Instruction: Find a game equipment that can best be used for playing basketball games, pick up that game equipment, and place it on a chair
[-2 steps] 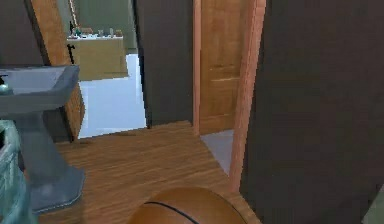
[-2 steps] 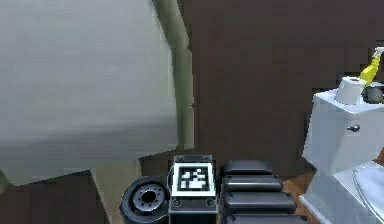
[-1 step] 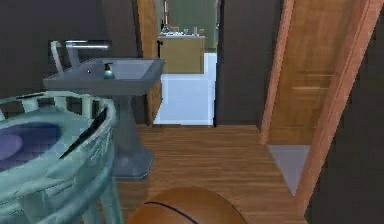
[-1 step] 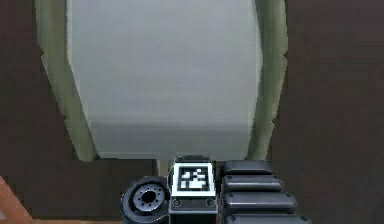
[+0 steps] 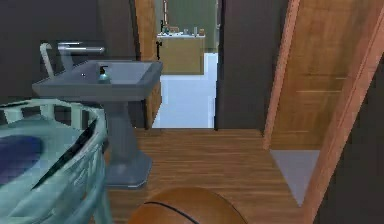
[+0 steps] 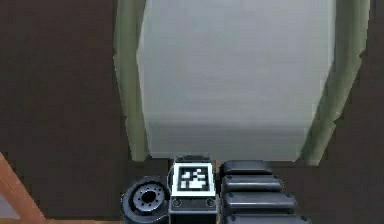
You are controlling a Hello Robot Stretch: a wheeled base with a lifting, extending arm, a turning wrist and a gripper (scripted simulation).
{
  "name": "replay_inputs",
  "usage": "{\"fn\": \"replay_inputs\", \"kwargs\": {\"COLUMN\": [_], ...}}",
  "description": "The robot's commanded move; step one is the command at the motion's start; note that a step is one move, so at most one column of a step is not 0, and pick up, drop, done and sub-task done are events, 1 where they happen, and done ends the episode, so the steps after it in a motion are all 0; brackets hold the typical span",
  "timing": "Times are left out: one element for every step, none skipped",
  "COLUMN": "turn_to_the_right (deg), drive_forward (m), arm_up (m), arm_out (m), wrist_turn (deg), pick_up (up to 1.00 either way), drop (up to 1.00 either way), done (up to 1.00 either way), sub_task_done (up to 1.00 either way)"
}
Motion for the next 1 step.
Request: {"fn": "replay_inputs", "kwargs": {"turn_to_the_right": [0.0], "drive_forward": [1.0], "arm_up": [0.0], "arm_out": [0.0], "wrist_turn": [0.0], "pick_up": [0.0], "drop": [0.0], "done": [0.0], "sub_task_done": [0.0]}}
